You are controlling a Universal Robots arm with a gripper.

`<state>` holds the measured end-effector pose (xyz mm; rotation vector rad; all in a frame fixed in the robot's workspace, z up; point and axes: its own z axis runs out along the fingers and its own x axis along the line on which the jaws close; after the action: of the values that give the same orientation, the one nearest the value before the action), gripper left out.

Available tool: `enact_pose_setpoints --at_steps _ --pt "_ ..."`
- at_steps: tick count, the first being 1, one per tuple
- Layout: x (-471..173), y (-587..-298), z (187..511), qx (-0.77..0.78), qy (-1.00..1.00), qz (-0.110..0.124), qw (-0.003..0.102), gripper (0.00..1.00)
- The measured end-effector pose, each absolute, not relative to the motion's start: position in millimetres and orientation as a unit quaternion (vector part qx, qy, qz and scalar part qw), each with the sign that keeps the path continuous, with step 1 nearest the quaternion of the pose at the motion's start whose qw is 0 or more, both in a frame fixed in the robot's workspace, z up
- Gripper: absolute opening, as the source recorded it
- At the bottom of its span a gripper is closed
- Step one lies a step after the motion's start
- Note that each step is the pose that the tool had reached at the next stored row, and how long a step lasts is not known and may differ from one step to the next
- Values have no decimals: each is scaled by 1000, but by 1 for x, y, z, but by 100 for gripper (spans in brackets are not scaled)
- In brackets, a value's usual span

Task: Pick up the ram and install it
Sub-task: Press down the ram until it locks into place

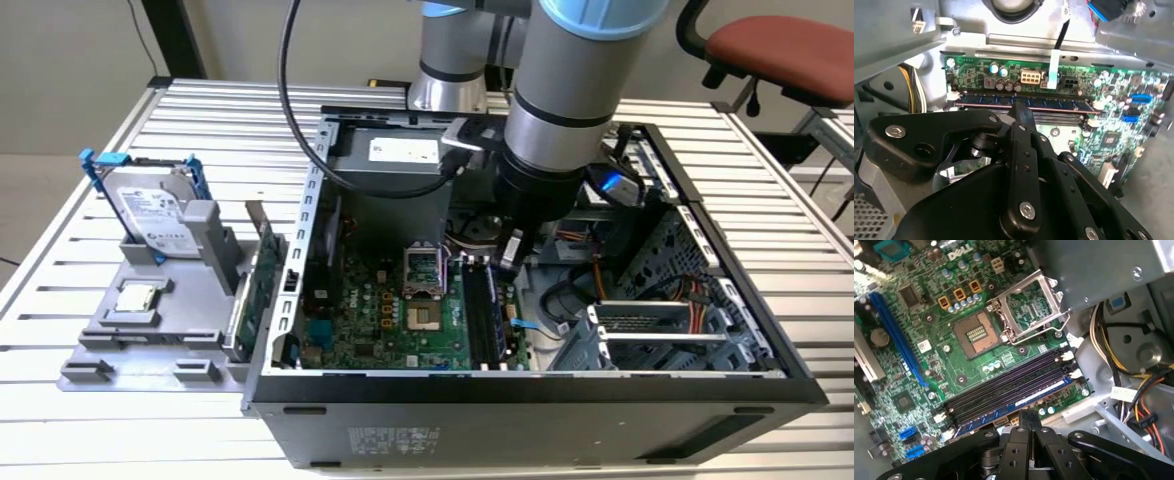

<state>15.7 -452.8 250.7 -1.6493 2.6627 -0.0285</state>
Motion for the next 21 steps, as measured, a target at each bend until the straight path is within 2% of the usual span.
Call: enact_pose_setpoints --at_steps 21 --pt "14 -453 246 -647 762 -8 6 0"
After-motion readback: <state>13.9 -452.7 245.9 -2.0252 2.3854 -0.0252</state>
